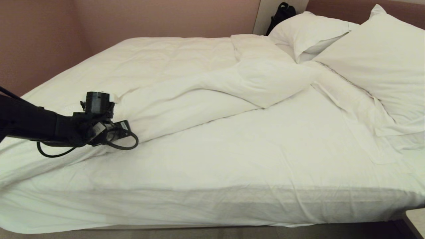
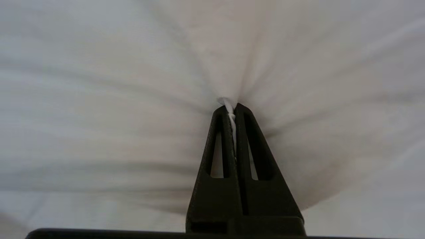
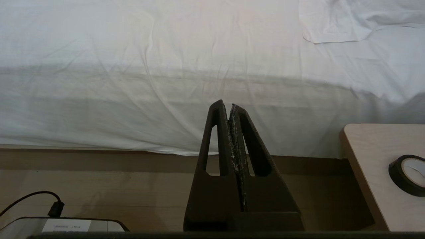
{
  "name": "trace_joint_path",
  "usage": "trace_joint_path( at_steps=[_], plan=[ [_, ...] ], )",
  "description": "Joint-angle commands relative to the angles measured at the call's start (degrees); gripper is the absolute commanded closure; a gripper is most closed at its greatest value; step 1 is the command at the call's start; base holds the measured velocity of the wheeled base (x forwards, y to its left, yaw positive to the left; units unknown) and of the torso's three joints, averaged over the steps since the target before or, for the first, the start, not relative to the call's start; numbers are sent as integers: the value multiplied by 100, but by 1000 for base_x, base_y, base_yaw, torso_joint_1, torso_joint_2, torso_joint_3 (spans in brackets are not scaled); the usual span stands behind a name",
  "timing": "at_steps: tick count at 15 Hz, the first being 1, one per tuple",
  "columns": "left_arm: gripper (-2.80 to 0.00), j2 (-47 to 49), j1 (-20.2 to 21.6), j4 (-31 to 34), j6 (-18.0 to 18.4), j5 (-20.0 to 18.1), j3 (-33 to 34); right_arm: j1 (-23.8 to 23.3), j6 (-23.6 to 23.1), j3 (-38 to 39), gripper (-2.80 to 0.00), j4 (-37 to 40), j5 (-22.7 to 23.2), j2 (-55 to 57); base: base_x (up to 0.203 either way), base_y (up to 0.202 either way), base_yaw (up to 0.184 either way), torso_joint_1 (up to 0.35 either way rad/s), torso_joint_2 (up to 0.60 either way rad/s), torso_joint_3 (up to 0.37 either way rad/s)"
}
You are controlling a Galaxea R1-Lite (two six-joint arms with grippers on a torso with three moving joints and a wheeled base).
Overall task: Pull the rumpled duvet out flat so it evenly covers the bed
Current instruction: Flatten the corners of the folded blanket
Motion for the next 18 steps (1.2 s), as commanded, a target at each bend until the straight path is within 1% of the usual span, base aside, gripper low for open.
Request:
trace_joint_path(
  at_steps=[1, 2, 3, 6, 13, 14, 18],
  plan=[
    [0, -360, -54, 365, -7, 8, 78, 2, -3, 0, 0, 0, 5, 7, 0, 0, 0, 0, 0, 0],
    [0, -433, -50, 684, -6, 8, 76, 2, -3, 0, 0, 0, 5, 7, 0, 0, 0, 0, 0, 0],
    [0, -458, -49, 757, -4, 9, 72, 2, -3, 0, 0, 0, 5, 7, 0, 0, 0, 0, 0, 0],
    [0, -393, -49, 1396, 19, 17, 81, 2, -3, 0, 0, 0, 5, 7, 0, 0, 0, 0, 0, 0],
    [0, -165, -49, 1388, 29, 17, 27, 2, -3, 0, 0, 0, 5, 7, 0, 0, 0, 0, 0, 0],
    [-280, -123, -49, 1373, 22, 17, 11, 2, -3, 0, 0, 0, 5, 7, 0, 0, 0, 0, 0, 0],
    [-280, -213, -49, 1350, -3, 17, -64, 2, -3, 0, 0, 0, 5, 7, 0, 0, 0, 0, 0, 0]
  ],
)
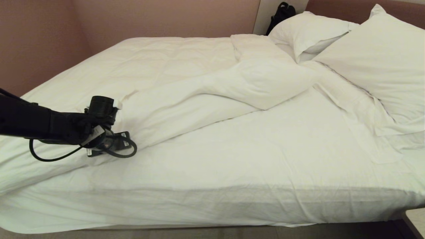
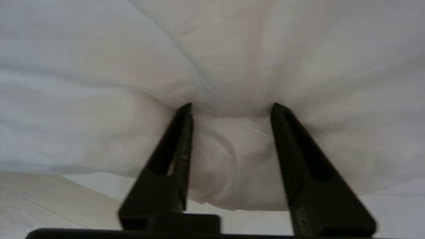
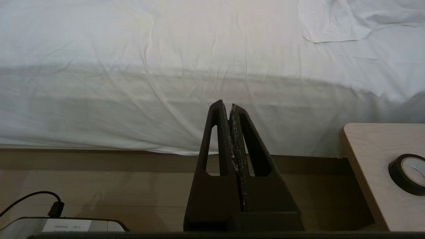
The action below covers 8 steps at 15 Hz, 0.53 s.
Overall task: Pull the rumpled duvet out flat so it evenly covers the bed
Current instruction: Flatten the corners of the folded blanket
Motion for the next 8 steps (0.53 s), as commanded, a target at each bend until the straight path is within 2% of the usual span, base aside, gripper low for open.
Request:
trace_joint_path(
  at_steps=[1, 8],
  plan=[
    [-280, -128, 0, -14, -46, 12, -26, 2, -5, 0, 0, 0, 3, 7, 0, 0, 0, 0, 0, 0],
    [-280, -1680, 0, -134, -92, -9, 79, 2, -5, 0, 0, 0, 3, 7, 0, 0, 0, 0, 0, 0]
  ],
)
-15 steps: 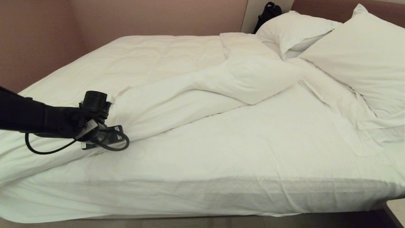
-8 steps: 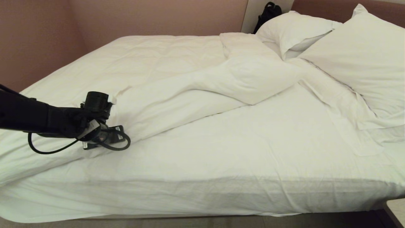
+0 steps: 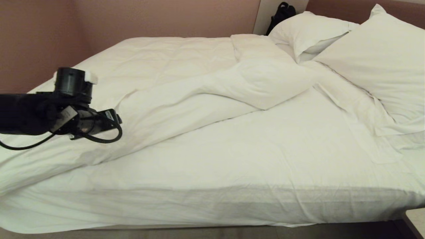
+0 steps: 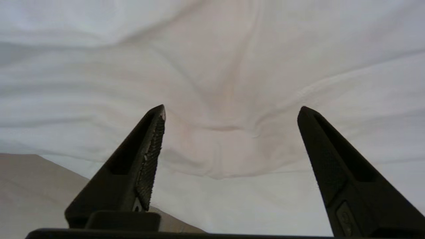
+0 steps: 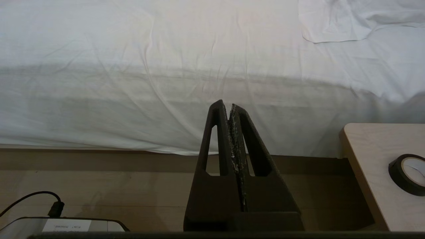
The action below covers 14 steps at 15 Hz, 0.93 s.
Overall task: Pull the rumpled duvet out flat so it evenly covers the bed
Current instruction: Flatten the corners of the folded blanket
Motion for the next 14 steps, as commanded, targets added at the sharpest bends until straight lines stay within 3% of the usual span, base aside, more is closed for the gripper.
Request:
trace_joint_path(
  at_steps=[1, 5, 6, 8, 10, 14],
  plan=[
    [-280, -696, 0, -3, -15, -3, 22, 2, 0, 0, 0, 0, 2, 7, 0, 0, 0, 0, 0, 0],
    [-280, -962, 17, -12, -77, -31, 45, 2, 0, 0, 0, 0, 2, 7, 0, 0, 0, 0, 0, 0],
    [0, -913, 18, -21, -142, -23, 40, 2, 0, 0, 0, 0, 2, 7, 0, 0, 0, 0, 0, 0],
    [0, -809, 45, -232, -166, -12, 35, 2, 0, 0, 0, 0, 2, 7, 0, 0, 0, 0, 0, 0],
    [0, -452, 88, -879, -206, 26, -4, 2, 0, 0, 0, 0, 2, 7, 0, 0, 0, 0, 0, 0],
    [0, 241, 190, -1224, -838, 120, -445, 2, 0, 0, 0, 0, 2, 7, 0, 0, 0, 0, 0, 0]
  ],
)
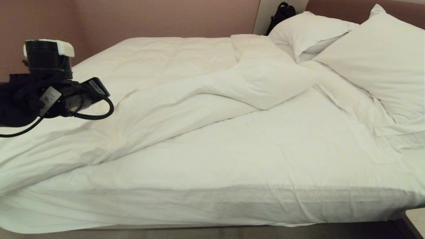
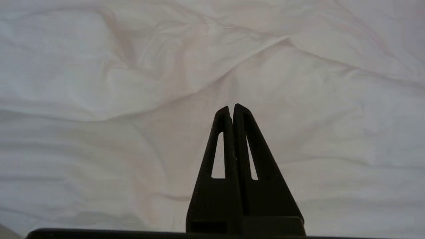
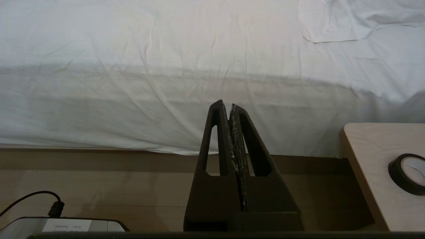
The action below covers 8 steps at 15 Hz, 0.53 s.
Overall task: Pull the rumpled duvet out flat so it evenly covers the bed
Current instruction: Flatten the corners of the folded blanket
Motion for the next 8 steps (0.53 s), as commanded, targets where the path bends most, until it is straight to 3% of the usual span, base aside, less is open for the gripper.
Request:
trace_joint_path(
  at_steps=[1, 5, 8],
  plan=[
    [0, 558, 107, -24, -196, 17, -252, 2, -3, 0, 0, 0, 2, 7, 0, 0, 0, 0, 0, 0],
    [0, 1146, 424, -31, -677, 22, -786, 2, -3, 0, 0, 0, 2, 7, 0, 0, 0, 0, 0, 0],
    [0, 1413, 533, -23, -787, 25, -970, 2, -3, 0, 0, 0, 2, 7, 0, 0, 0, 0, 0, 0]
  ],
)
